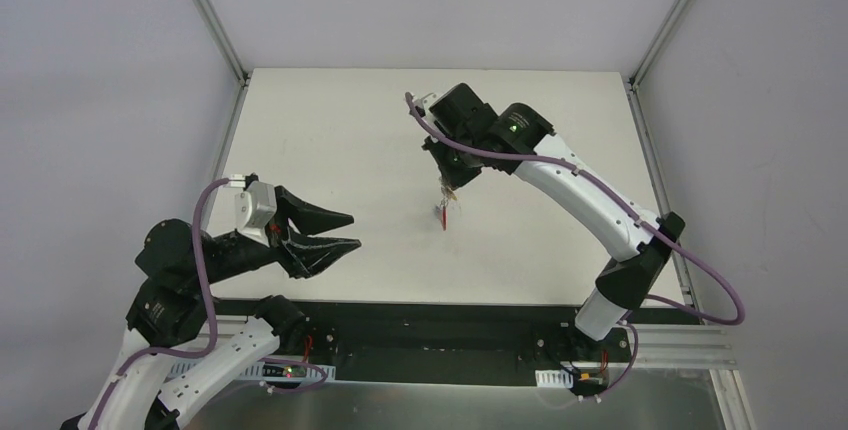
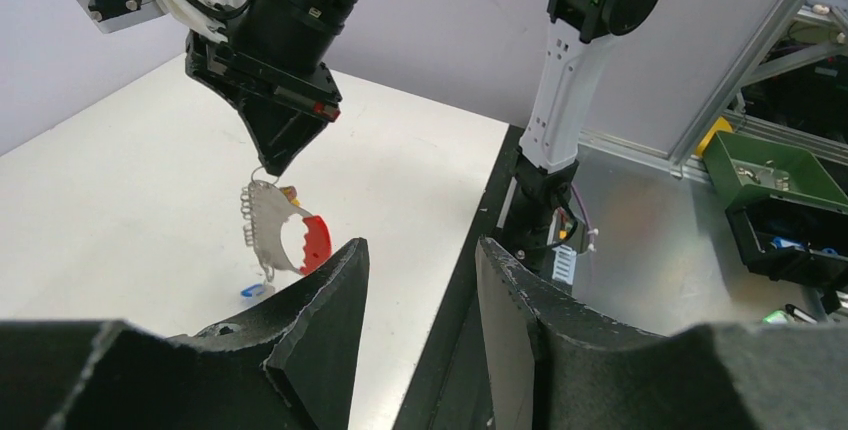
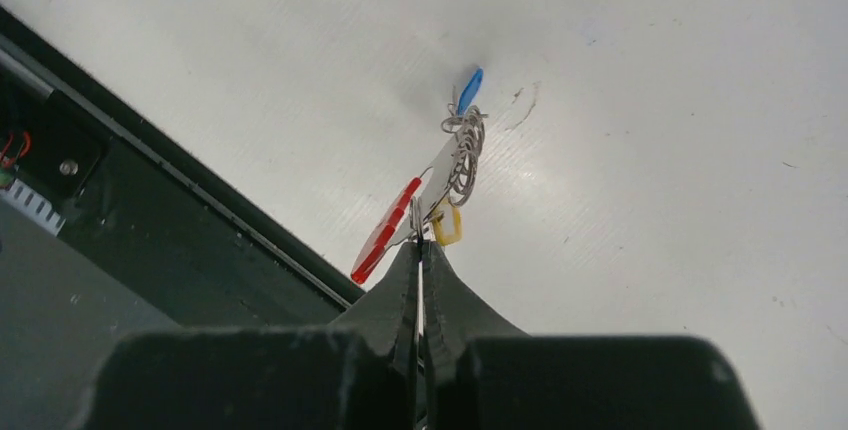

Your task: Put the keys on the keyring

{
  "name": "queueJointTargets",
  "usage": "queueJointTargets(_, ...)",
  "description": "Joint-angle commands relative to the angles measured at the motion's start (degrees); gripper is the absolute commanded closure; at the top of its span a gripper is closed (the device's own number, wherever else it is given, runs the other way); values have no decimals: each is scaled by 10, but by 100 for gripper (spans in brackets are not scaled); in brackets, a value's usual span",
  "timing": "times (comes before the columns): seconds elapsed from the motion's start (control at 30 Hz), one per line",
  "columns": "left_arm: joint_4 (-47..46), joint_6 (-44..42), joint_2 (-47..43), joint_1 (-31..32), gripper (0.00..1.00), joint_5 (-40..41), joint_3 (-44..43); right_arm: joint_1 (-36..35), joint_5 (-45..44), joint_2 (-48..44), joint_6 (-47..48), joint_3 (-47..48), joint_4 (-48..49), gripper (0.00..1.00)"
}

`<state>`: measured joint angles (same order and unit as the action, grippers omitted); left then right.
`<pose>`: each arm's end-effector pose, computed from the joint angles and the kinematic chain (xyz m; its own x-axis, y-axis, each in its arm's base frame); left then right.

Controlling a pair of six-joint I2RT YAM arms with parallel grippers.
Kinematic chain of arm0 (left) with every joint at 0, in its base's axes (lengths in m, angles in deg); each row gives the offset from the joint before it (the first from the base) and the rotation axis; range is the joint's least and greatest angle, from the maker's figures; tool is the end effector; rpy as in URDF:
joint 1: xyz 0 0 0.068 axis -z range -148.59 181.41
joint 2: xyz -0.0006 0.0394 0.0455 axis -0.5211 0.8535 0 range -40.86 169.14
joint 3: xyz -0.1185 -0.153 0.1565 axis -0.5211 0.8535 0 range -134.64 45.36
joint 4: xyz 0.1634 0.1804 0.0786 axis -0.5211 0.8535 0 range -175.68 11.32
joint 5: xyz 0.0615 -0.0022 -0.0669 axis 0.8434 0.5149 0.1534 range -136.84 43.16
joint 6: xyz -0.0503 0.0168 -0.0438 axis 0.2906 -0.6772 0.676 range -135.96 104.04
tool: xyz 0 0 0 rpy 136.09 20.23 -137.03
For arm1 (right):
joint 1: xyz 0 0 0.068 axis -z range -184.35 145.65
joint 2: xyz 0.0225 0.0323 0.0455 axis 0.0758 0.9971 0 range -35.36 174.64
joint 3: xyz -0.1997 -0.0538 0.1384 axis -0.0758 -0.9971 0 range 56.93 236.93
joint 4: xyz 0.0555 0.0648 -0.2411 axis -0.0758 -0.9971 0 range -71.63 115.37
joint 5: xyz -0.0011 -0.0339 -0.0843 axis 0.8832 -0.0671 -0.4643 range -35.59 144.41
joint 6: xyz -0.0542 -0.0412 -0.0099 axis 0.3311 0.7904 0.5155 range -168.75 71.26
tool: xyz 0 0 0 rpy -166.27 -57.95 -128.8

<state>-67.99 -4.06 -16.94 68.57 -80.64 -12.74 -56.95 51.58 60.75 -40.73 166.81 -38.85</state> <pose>0.0455 -0.0733 0.4285 0.0302 -0.2380 -0.9708 0.9538 0.2972 -0.0432 0.2120 0.2730 0.3665 -0.3557 -0.6947 -0.6252 -0.8321 0.5400 -0.1266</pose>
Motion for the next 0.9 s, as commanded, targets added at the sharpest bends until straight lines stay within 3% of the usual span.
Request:
queueJointTargets(0.0, 3, -28, 13, 4, 57, 20, 9, 17, -72, -16, -29, -27, 61, 100)
queueJointTargets(0.23, 13, -50, 28, 3, 57, 57, 31, 50, -96, -6, -47, -87, 144, 100)
queueJointTargets(0.87, 27, -66, 61, 4, 57, 66, 41, 93, -76, 94, -122, -197, 303, 100)
